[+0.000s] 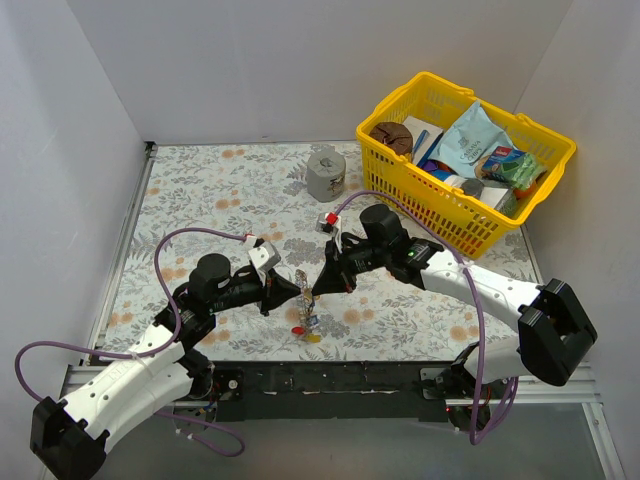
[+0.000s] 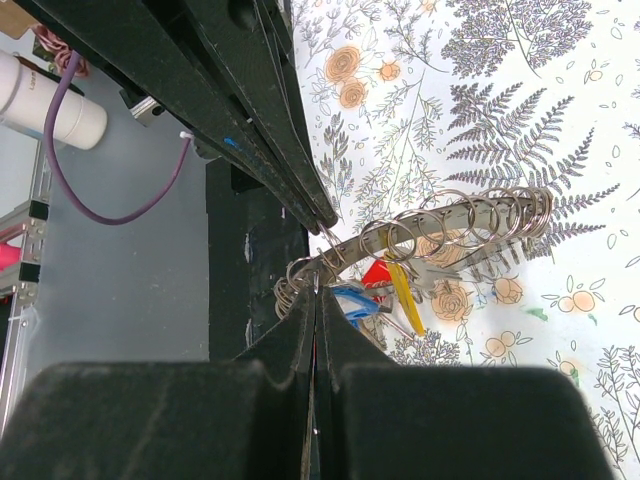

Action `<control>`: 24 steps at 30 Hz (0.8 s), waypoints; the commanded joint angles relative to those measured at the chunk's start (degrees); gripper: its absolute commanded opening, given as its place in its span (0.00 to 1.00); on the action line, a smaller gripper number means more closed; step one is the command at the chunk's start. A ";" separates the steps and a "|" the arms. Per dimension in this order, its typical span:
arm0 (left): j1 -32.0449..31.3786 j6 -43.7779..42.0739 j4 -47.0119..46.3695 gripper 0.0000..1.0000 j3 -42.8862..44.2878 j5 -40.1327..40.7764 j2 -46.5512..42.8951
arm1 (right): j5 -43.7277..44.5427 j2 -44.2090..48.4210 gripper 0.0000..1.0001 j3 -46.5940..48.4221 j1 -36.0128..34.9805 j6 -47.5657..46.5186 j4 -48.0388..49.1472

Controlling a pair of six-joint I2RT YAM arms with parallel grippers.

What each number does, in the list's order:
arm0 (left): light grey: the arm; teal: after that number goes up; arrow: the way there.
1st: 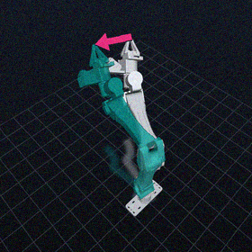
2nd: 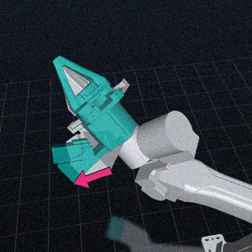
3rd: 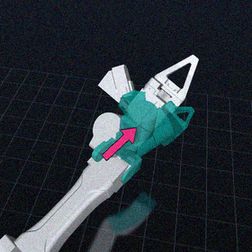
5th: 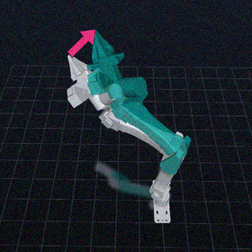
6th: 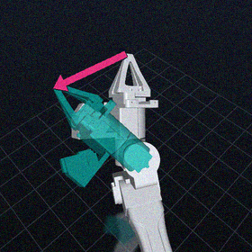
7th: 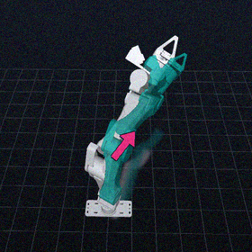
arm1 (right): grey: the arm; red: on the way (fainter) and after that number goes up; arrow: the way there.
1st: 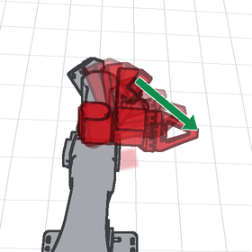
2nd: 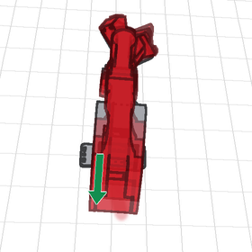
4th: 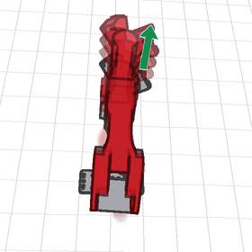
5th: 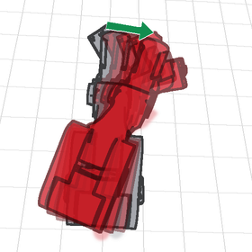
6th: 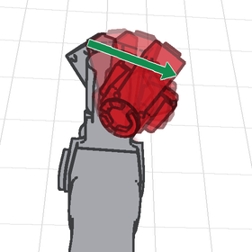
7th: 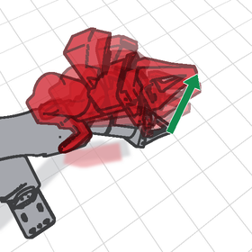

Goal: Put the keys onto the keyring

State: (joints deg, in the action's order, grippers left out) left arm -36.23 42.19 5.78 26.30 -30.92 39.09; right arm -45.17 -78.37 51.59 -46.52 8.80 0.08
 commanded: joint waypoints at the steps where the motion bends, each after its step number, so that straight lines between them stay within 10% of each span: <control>1: -0.07 -0.62 -2.09 0.00 1.20 -0.99 -0.42 | -0.19 -0.73 0.01 2.72 -0.15 -0.27 0.37; 24: -0.07 -0.53 -2.09 0.00 1.12 -0.90 -0.24 | -1.41 -2.67 0.01 5.45 -0.50 -0.27 0.01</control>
State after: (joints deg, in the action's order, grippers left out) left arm -36.23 42.19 5.87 26.30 -30.89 39.22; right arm -45.23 -80.53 54.65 -46.59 8.80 -0.40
